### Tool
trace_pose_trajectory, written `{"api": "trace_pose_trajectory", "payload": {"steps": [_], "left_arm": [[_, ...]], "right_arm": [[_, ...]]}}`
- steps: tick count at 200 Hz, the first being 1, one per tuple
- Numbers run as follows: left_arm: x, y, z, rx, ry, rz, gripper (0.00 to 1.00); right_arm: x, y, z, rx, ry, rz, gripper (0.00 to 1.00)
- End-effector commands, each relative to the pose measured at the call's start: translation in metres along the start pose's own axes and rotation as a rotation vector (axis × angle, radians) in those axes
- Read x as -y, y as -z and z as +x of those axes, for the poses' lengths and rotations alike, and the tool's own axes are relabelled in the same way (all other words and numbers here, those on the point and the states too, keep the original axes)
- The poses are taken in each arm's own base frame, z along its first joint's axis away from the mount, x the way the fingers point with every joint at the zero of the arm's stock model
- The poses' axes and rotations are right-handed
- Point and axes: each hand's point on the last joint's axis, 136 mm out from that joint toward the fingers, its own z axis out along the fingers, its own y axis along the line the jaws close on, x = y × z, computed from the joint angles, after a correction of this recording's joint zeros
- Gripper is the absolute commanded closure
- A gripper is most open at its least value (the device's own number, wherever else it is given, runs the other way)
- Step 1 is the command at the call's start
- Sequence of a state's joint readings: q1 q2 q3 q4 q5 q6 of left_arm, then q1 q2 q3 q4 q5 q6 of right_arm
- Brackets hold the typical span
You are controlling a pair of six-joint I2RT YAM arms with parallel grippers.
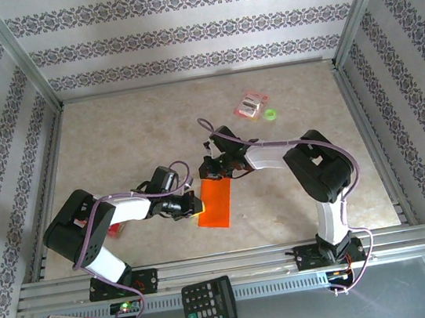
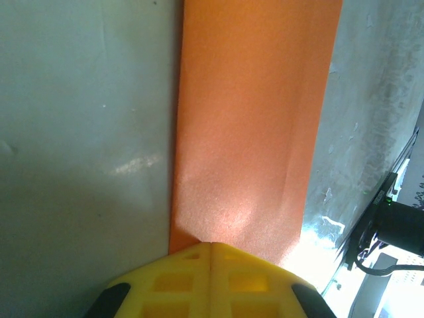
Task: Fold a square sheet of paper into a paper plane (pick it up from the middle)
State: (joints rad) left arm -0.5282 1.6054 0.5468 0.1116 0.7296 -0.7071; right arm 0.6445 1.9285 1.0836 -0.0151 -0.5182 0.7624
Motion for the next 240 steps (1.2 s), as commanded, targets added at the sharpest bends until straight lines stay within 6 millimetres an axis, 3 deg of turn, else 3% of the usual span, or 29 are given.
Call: {"api": "trace_pose_trajectory", "payload": {"steps": [1,40,66,89,108,118,141,162,213,240], "left_arm": [[-0.067,0.004,0.052,-0.129,0.177,-0.256,1.0],[-0.059,0.006,0.046,-0.115,0.157,-0.242,1.0],[-0.041,0.015,0.032,-0.073,0.113,-0.219,0.8],[-0.012,0.03,0.012,0.002,0.048,-0.168,0.63],[0.011,0.042,-0.004,0.071,-0.002,-0.124,0.58],[0.019,0.047,-0.013,0.105,-0.013,-0.105,0.6],[0.023,0.049,-0.03,0.146,0.012,-0.06,0.87],[0.026,0.04,-0.042,0.13,0.037,-0.004,0.99],[0.026,0.017,-0.064,0.103,0.043,0.037,1.0],[0.011,0.008,-0.061,0.077,0.072,0.01,1.0]], "right_arm": [[-0.005,-0.011,0.0,-0.013,0.002,-0.026,1.0],[0.017,-0.022,0.006,-0.038,-0.014,0.016,1.0],[0.032,-0.023,0.01,-0.045,-0.013,0.047,1.0],[0.042,-0.026,0.018,-0.066,-0.017,0.062,1.0],[0.047,-0.027,0.022,-0.074,-0.014,0.07,1.0],[0.049,-0.027,0.023,-0.075,-0.013,0.074,1.0],[0.05,-0.026,0.023,-0.077,-0.007,0.07,1.0],[0.051,-0.024,0.021,-0.072,0.003,0.068,1.0],[0.055,-0.022,0.021,-0.075,0.01,0.068,1.0],[0.056,-0.023,0.021,-0.076,0.011,0.072,1.0]]}}
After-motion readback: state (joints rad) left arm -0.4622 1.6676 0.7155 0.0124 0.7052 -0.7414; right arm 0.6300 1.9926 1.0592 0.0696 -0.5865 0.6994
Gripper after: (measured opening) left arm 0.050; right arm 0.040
